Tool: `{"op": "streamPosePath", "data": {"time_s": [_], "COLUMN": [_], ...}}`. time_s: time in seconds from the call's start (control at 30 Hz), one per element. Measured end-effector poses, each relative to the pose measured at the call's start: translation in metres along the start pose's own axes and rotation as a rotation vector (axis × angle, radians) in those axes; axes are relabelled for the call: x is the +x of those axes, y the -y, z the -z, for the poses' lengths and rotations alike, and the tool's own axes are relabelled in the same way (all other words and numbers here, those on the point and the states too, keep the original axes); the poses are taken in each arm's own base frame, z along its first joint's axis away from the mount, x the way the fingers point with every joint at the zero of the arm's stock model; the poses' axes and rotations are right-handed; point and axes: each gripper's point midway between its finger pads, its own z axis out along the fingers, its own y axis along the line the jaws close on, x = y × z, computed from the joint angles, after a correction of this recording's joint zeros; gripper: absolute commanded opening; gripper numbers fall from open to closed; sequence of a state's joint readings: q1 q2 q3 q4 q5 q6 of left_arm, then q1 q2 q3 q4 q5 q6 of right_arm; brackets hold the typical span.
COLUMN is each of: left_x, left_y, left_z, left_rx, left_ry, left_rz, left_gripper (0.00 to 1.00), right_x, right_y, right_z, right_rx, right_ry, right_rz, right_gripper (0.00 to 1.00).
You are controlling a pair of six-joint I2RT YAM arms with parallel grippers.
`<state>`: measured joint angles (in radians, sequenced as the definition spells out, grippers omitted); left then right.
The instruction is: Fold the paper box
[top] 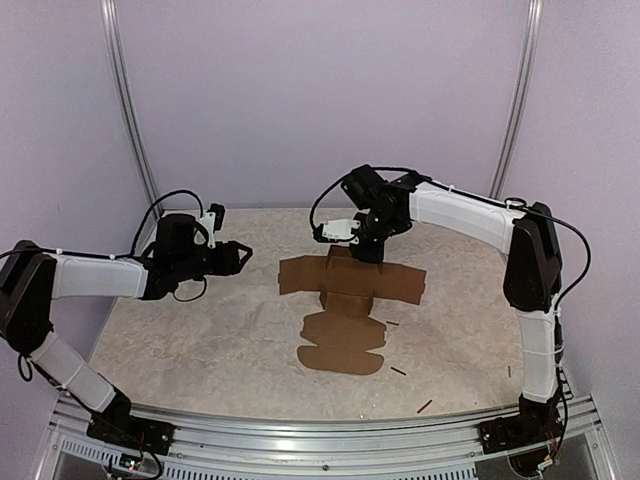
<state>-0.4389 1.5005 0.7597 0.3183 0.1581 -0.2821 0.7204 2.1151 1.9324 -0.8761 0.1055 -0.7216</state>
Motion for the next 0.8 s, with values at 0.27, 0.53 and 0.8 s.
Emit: {"op": "streamPosePath", "data": {"time_s": [0.27,0.53,0.8], "left_x": [0.041,0.065,0.079], "left_y": [-0.045,-0.001,0.035], "left_z": [-0.039,-0.06,-0.059], "left_rx": [-0.053,0.151,0.266], "left_ry": [-0.116,-0.213,-0.25], "left_rz": [0.112,0.054,0.019], "left_gripper": [0.55,0.53,0.54], "right_x": [0.003,0.012,0.002], "right_y": [-0.041,-0.081,-0.056], "right_z": [-0.028,-0.037,-0.011], "right_rx": [0.012,0.068,0.208], "right_ry": [-0.047,-0.105,-0.069], "right_rz": [0.091,0.198,0.203], "right_gripper": [0.0,0.0,0.0]}}
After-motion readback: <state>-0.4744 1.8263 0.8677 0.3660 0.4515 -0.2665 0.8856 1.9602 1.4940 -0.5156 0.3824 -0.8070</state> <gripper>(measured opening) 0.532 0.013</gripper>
